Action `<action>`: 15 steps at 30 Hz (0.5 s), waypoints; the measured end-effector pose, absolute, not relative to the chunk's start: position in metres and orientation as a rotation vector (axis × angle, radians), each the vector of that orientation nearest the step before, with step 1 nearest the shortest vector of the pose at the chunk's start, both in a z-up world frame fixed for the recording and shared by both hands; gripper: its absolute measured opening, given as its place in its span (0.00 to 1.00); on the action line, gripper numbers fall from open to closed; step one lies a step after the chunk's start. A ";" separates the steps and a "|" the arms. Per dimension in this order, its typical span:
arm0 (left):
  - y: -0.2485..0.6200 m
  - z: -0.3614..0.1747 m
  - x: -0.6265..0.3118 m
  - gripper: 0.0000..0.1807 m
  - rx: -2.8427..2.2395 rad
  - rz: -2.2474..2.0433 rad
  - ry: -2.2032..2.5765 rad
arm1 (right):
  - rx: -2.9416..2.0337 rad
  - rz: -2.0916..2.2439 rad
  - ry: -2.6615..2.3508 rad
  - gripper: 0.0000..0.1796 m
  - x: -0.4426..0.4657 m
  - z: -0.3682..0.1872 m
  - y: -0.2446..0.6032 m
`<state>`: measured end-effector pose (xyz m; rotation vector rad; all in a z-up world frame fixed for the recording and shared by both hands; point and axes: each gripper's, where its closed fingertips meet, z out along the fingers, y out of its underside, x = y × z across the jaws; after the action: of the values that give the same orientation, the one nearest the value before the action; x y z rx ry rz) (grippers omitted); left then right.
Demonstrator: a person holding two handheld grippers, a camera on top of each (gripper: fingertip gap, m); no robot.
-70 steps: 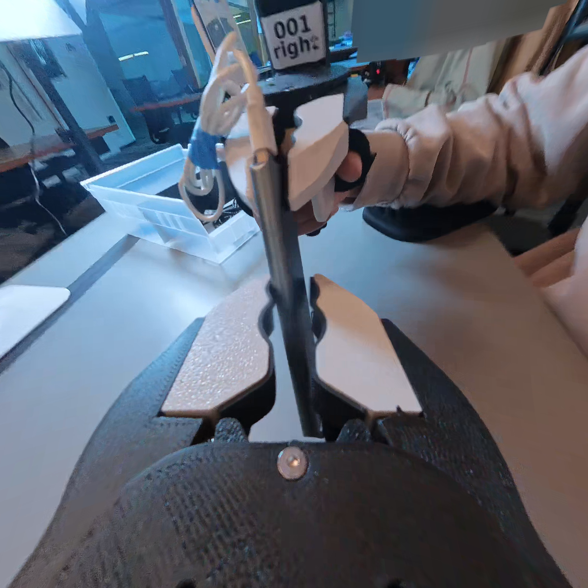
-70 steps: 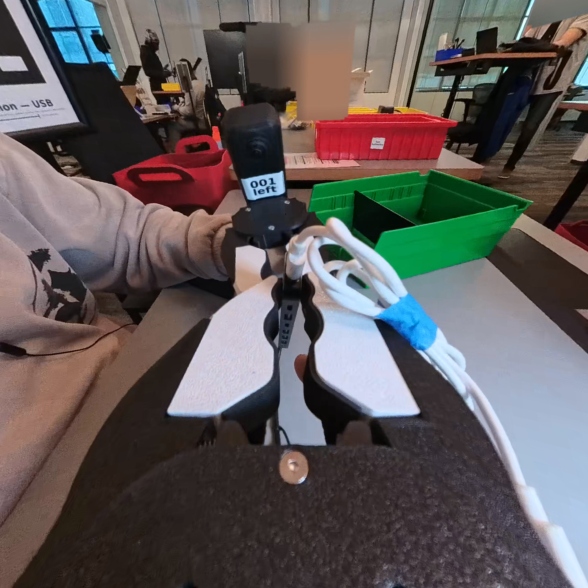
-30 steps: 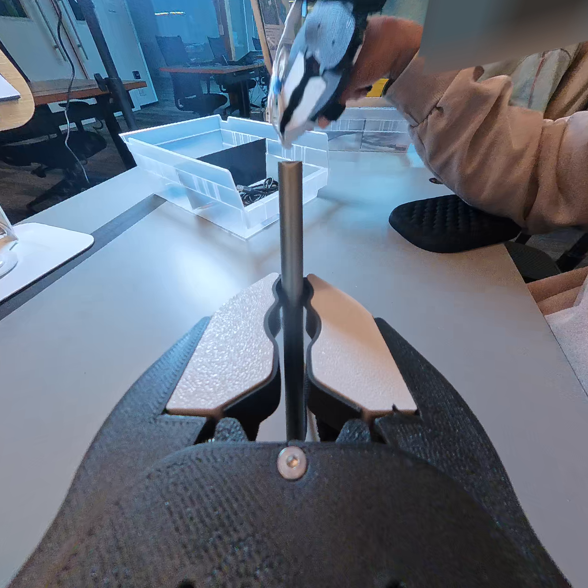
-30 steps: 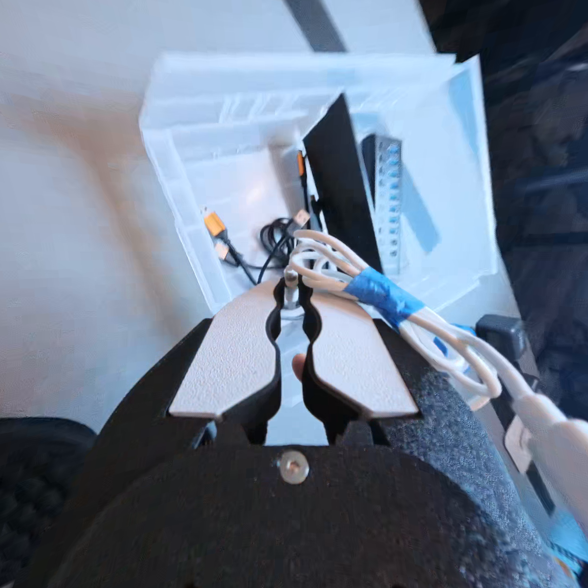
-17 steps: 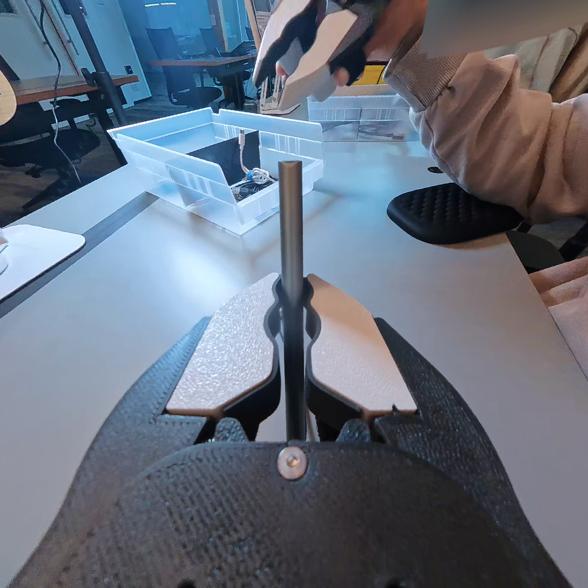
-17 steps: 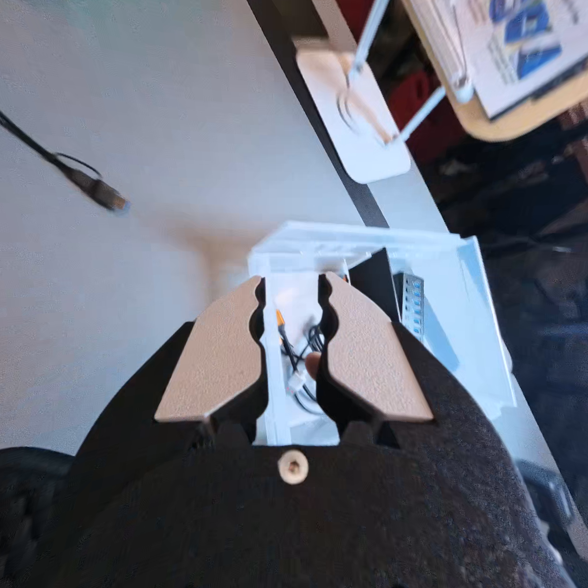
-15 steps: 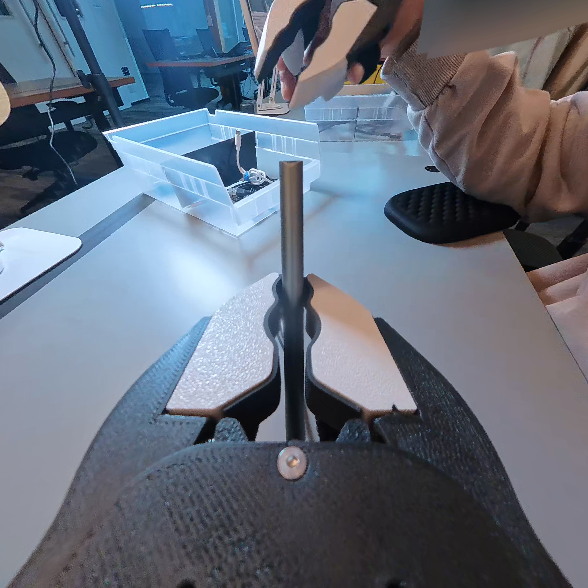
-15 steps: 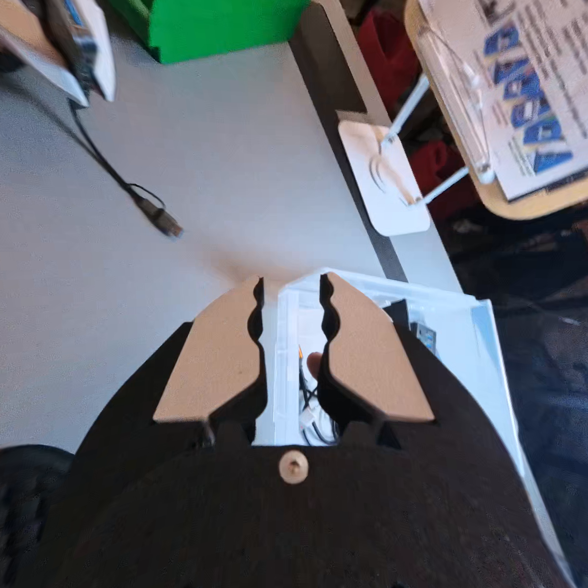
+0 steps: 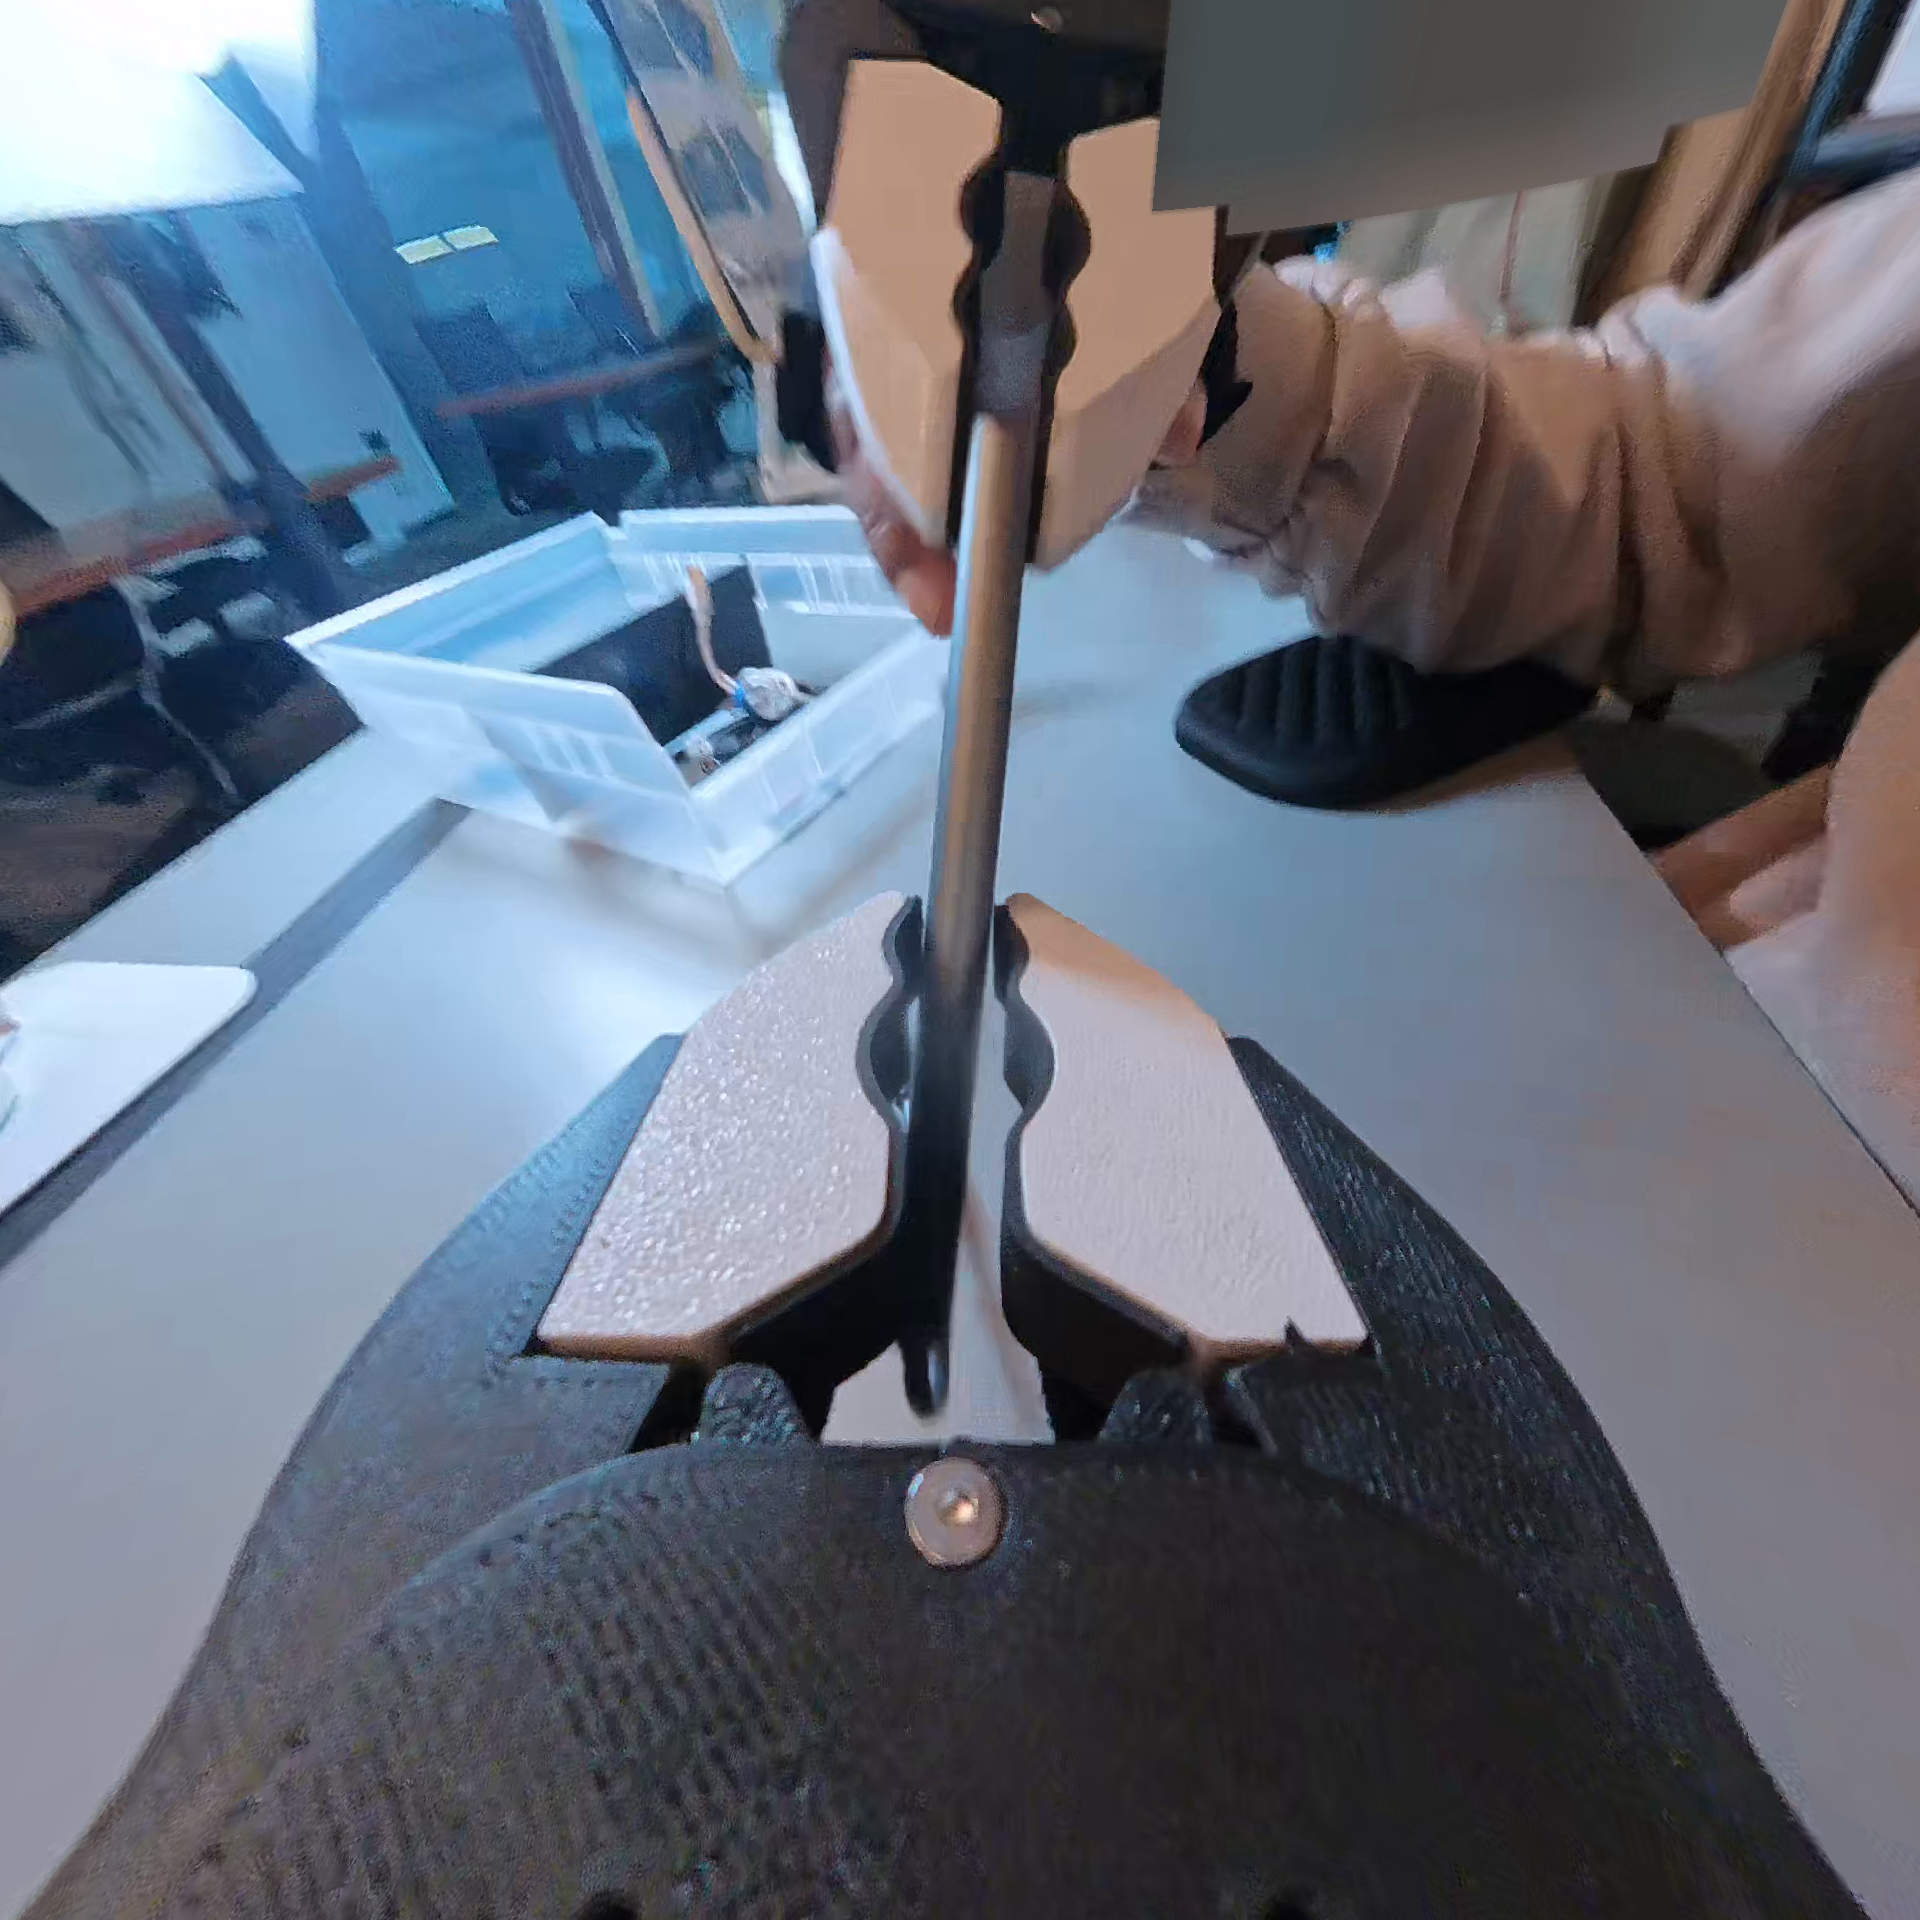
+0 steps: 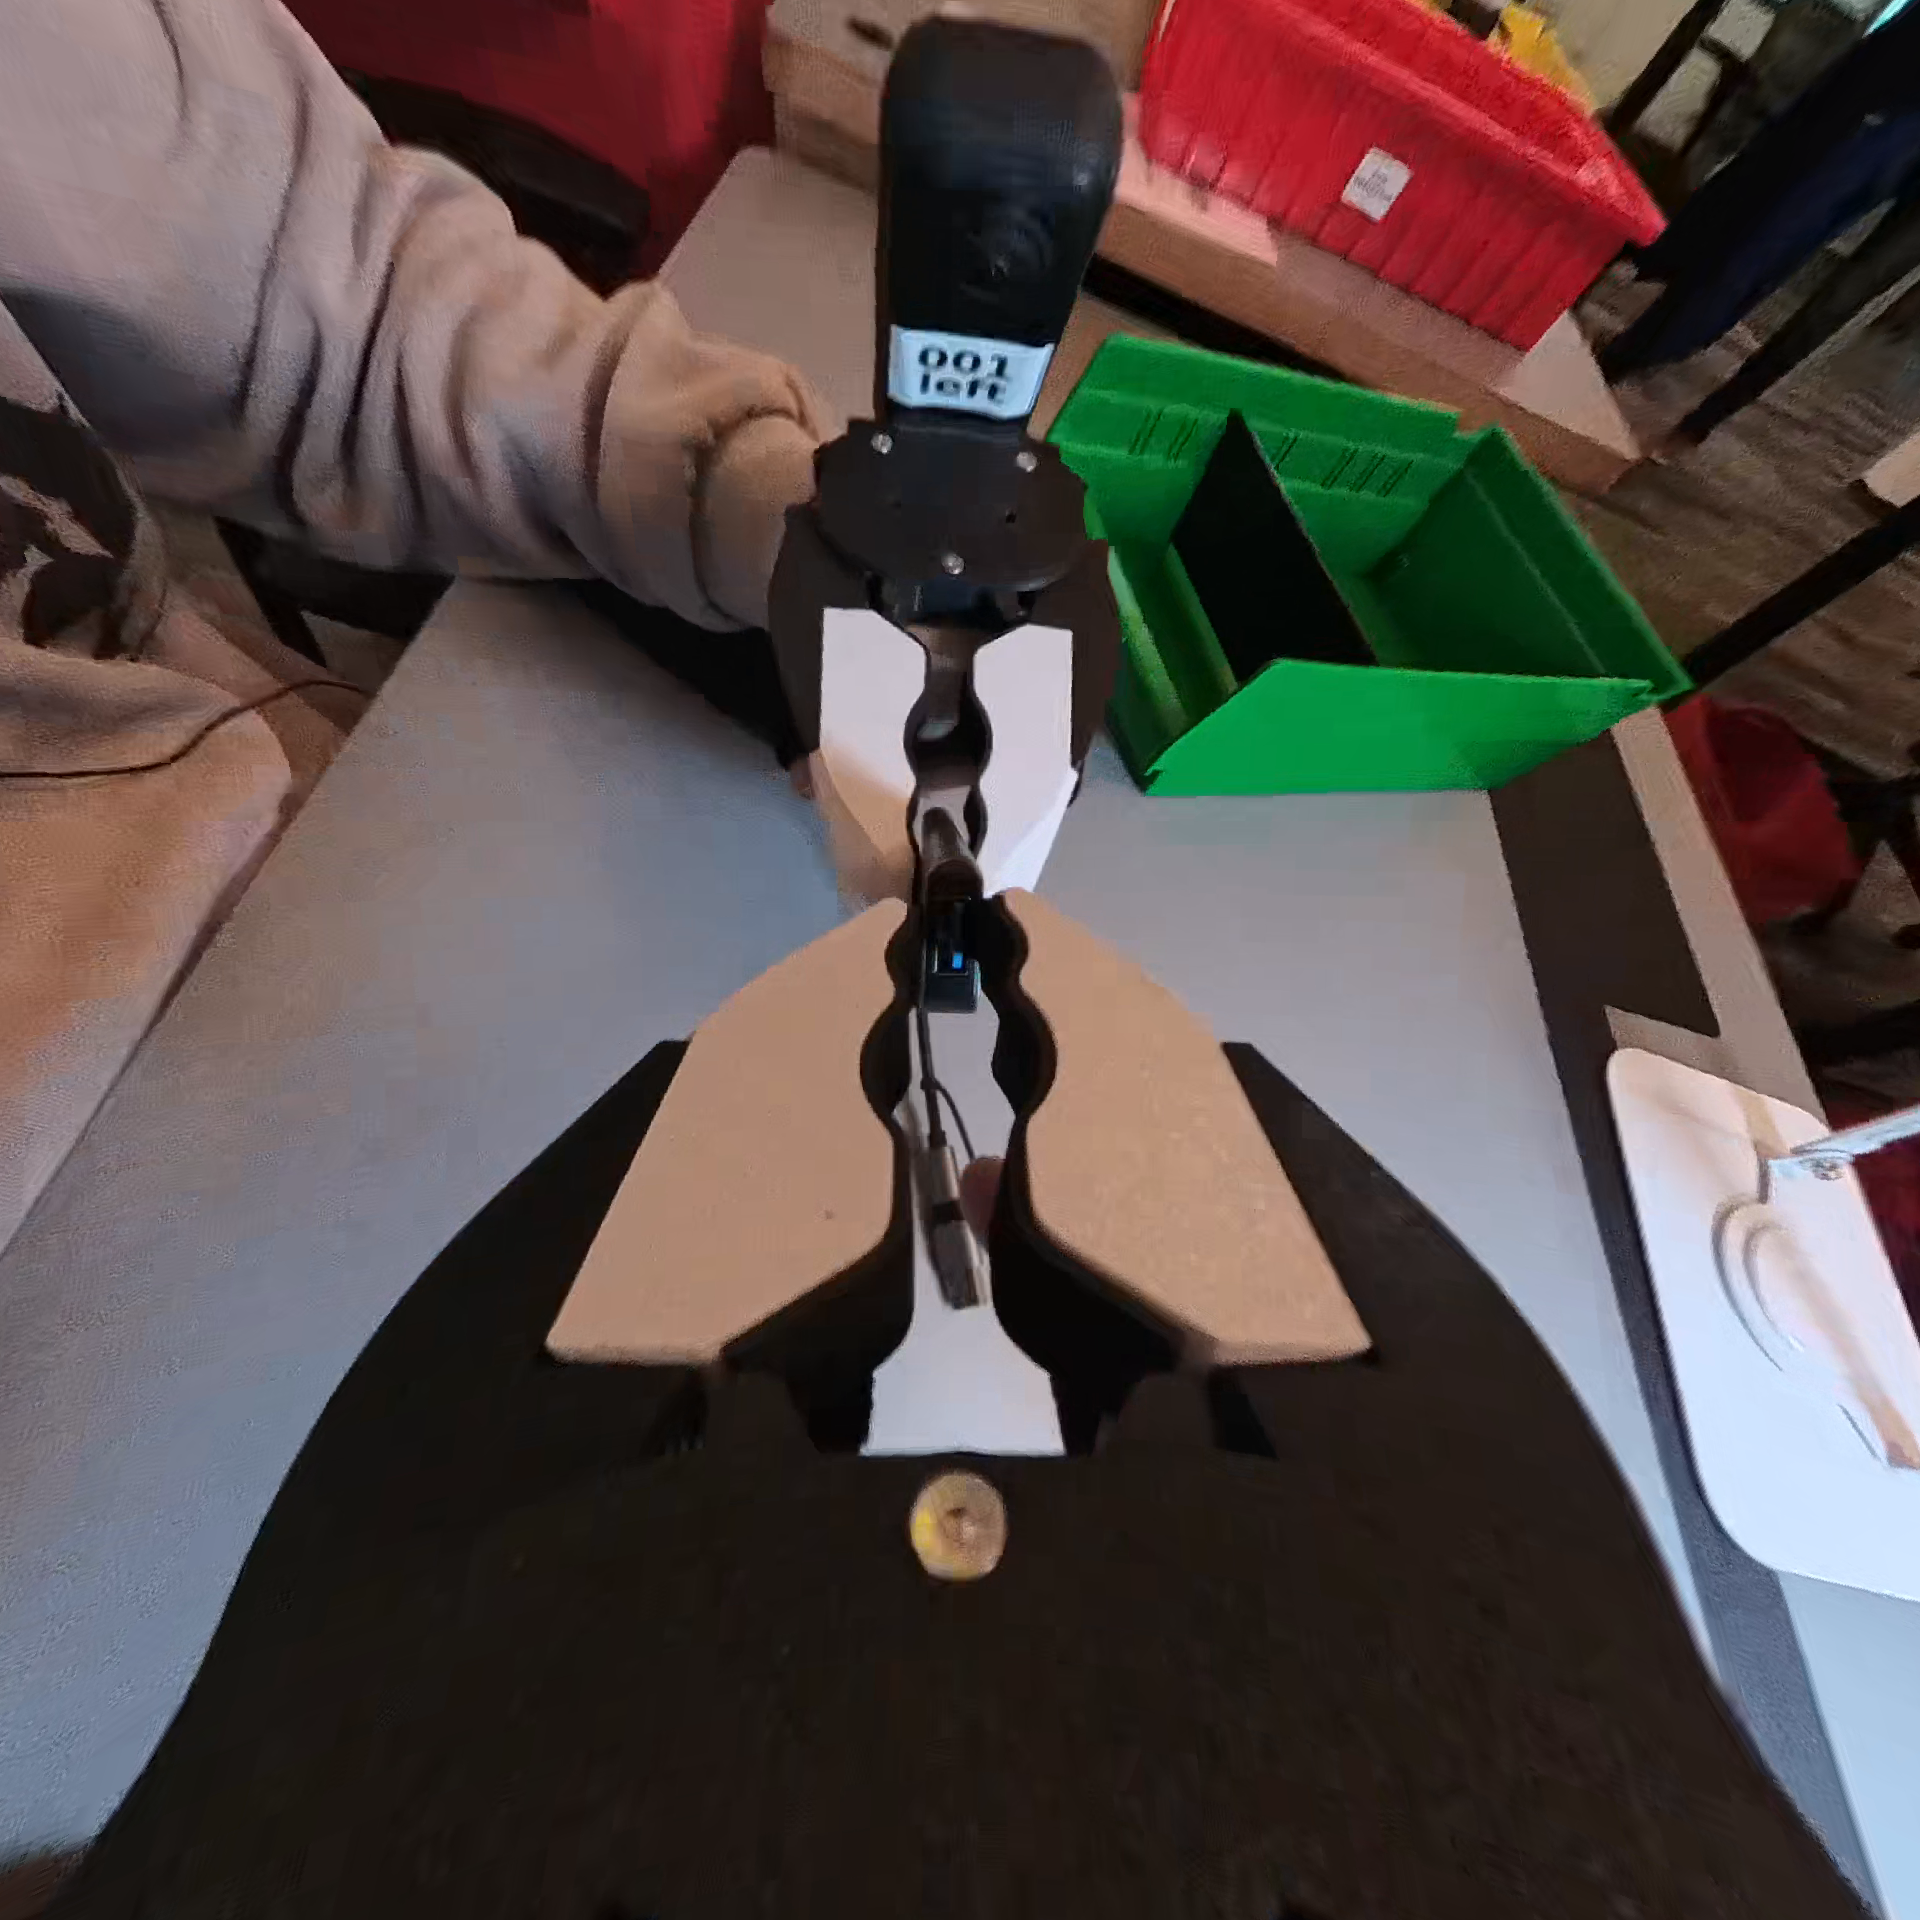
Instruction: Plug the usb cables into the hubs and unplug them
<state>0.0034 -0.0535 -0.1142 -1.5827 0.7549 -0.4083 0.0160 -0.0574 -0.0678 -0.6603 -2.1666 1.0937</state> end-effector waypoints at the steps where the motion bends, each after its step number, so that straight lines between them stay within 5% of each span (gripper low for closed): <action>1: -0.052 -0.106 -0.003 0.10 -1.551 -0.401 0.712 | -0.655 1.109 -2.118 0.06 0.021 -0.054 -0.050; 9: -0.043 -0.075 -0.060 0.09 -1.445 -0.381 0.399 | -0.760 1.110 -1.441 0.06 0.079 0.074 0.068; 15: -0.037 -0.097 -0.048 0.06 -1.534 -0.373 0.453 | -0.954 0.704 -1.037 0.06 0.127 0.095 0.181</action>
<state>-0.0475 -0.0369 -0.0971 -1.5338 0.4531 -0.3734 0.1270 0.1806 0.0945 -0.9543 -1.0370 0.7045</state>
